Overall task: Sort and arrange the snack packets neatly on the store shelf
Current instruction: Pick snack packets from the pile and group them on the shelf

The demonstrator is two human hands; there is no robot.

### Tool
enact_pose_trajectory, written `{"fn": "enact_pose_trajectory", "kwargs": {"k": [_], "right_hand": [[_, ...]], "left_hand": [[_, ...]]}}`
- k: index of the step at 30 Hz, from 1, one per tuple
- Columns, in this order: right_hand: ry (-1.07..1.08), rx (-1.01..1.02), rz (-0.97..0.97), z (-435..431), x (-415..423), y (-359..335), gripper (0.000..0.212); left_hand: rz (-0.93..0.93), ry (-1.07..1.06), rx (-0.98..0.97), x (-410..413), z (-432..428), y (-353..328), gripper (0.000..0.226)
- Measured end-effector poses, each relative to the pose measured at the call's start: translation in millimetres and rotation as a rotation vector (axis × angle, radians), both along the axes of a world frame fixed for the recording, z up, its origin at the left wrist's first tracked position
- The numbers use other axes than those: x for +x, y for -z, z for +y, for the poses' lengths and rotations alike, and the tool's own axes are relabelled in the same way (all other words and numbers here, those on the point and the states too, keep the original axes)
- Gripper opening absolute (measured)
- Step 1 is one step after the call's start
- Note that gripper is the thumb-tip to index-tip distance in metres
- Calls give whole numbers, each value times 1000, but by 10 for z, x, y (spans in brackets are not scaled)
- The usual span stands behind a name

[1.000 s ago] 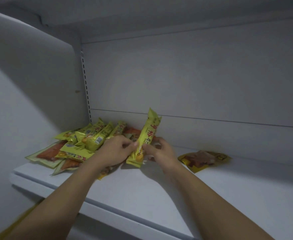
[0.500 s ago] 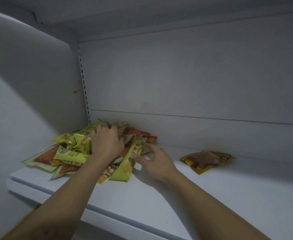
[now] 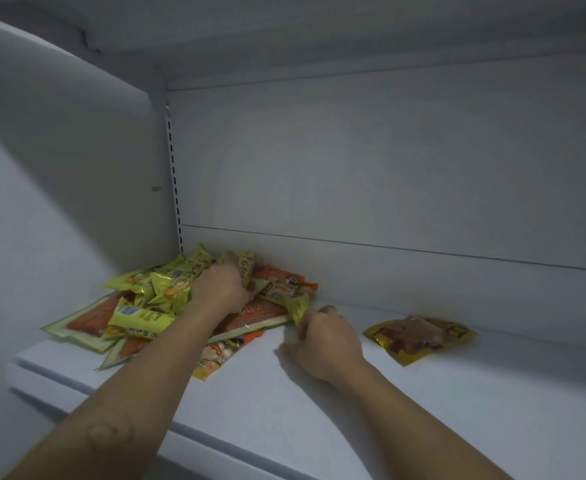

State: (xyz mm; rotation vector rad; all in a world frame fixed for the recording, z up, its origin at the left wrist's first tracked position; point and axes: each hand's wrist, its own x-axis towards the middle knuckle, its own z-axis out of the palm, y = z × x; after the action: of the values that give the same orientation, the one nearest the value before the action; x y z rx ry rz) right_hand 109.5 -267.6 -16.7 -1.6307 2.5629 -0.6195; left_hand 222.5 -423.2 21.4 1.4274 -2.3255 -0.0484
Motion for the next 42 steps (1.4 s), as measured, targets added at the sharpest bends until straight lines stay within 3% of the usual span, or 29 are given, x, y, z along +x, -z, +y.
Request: {"fn": "enact_pose_trajectory", "kwargs": {"k": [2, 5, 8, 10, 14, 16, 18, 20, 24, 27, 29, 33, 35, 37, 42], "right_hand": [[37, 27, 27, 30, -76, -12, 48], [51, 37, -8, 38, -189, -39, 58], [75, -113, -178, 6, -304, -67, 47], [111, -346, -496, 17, -384, -118, 43], [-17, -774, -1443, 105, -571, -301, 42], [-159, -797, -1614, 193, -604, -382, 30], [-269, -747, -1567, 281, -593, -427, 35], [-277, -713, -1445, 378, -632, -450, 41], [-165, -731, -1261, 698, -916, -560, 29], [46, -756, -1113, 1006, -1174, -595, 8], [157, -738, -975, 1213, -1364, -563, 10], [271, -694, -832, 1685, -1740, -593, 28], [313, -691, -797, 1973, -1939, -622, 22], [369, -668, -731, 2281, -2159, -593, 37], [614, -403, -274, 3052, -2600, -305, 33]], "left_hand": [[31, 29, 52, 8, -4, -56, 55], [60, 91, 114, 28, 19, -107, 53], [119, 137, 145, 44, 105, -121, 58], [185, 166, 141, 40, 212, -123, 56], [321, 229, 126, -45, 502, -127, 55], [422, 282, 216, -135, 660, -131, 61], [520, 351, 329, -267, 813, -132, 60], [613, 418, 440, -424, 954, -128, 37], [900, 460, 717, -735, 1205, -114, 14], [961, 499, 740, -1047, 1418, -77, 16], [999, 520, 749, -1275, 1596, -68, 19], [951, 552, 627, -1767, 2019, -34, 15], [929, 597, 613, -2024, 2272, 1, 15], [896, 633, 598, -2298, 2523, 44, 16], [861, 733, 683, -2990, 3192, 199, 11]]}}
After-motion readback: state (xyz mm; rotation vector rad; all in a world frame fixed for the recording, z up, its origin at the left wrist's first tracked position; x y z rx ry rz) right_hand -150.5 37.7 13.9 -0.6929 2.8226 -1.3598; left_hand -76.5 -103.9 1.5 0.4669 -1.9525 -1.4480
